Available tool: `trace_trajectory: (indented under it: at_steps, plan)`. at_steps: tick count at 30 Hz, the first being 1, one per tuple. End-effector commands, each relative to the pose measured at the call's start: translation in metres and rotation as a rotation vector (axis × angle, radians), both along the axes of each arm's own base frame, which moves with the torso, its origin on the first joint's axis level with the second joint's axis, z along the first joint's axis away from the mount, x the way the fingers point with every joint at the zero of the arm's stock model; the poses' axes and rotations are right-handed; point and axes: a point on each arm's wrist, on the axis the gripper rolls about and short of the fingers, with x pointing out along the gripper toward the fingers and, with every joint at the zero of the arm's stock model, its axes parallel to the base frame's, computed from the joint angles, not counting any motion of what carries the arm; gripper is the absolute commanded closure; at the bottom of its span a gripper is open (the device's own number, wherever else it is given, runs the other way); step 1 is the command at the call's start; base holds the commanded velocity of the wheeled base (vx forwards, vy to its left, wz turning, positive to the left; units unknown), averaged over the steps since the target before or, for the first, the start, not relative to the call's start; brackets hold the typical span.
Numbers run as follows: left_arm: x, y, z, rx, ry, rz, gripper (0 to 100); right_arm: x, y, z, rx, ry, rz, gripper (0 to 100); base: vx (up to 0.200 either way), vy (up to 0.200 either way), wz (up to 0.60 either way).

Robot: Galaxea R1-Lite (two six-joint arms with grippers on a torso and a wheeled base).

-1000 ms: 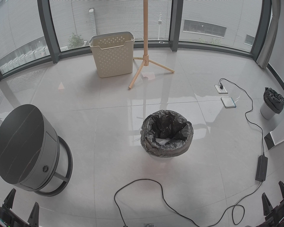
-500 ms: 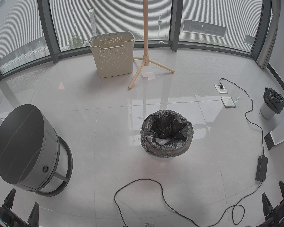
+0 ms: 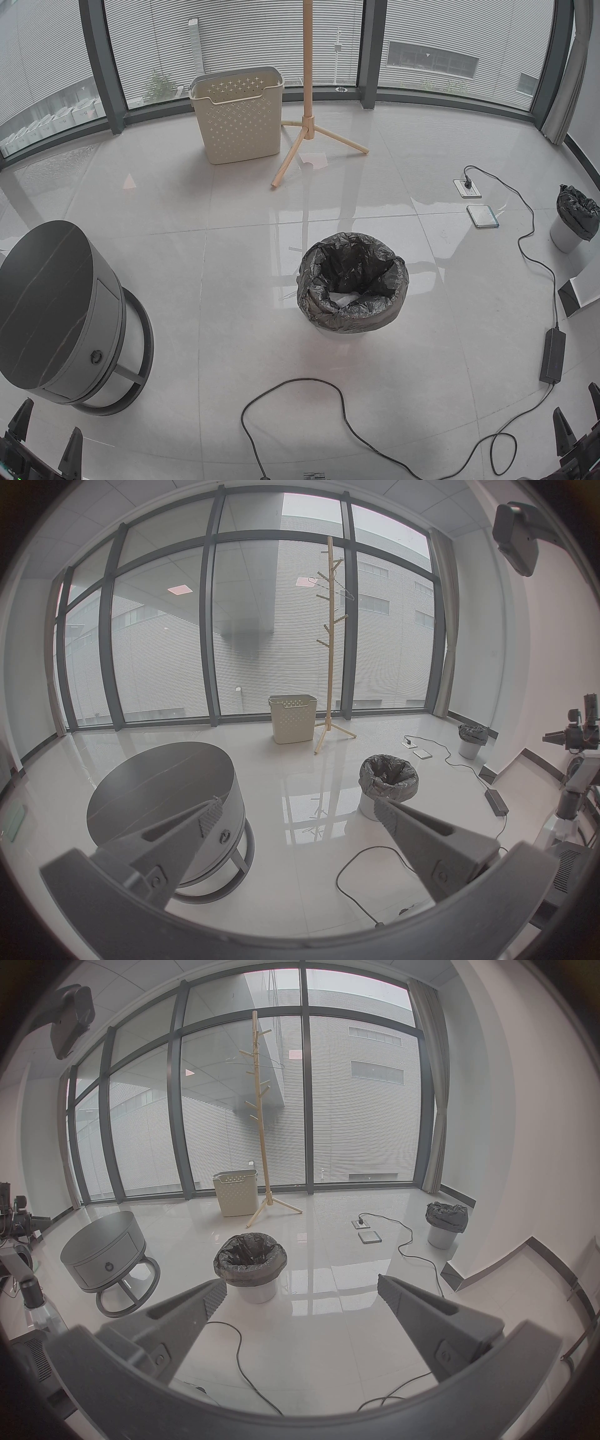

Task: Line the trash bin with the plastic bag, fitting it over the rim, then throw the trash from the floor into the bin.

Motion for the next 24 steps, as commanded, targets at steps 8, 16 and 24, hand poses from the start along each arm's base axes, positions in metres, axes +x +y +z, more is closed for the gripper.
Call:
trace_trajectory:
  at_steps: [8, 16, 24]
  plan:
    - [0.0001, 0.0000, -0.0052, 0.000, 0.002, 0.001, 0, 0.0002, 0.0000, -0.0052, 0.000, 0.003, -0.001, 0, 0.000, 0.000, 0.00]
    - [0.0001, 0.0000, -0.0052, 0.000, 0.002, 0.001, 0, 0.0002, 0.0000, -0.0052, 0.000, 0.003, 0.001, 0, 0.000, 0.000, 0.00]
    - [0.0001, 0.0000, -0.0052, 0.000, 0.002, 0.001, 0, 0.0002, 0.0000, -0.0052, 0.000, 0.003, 0.001, 0, 0.000, 0.000, 0.00]
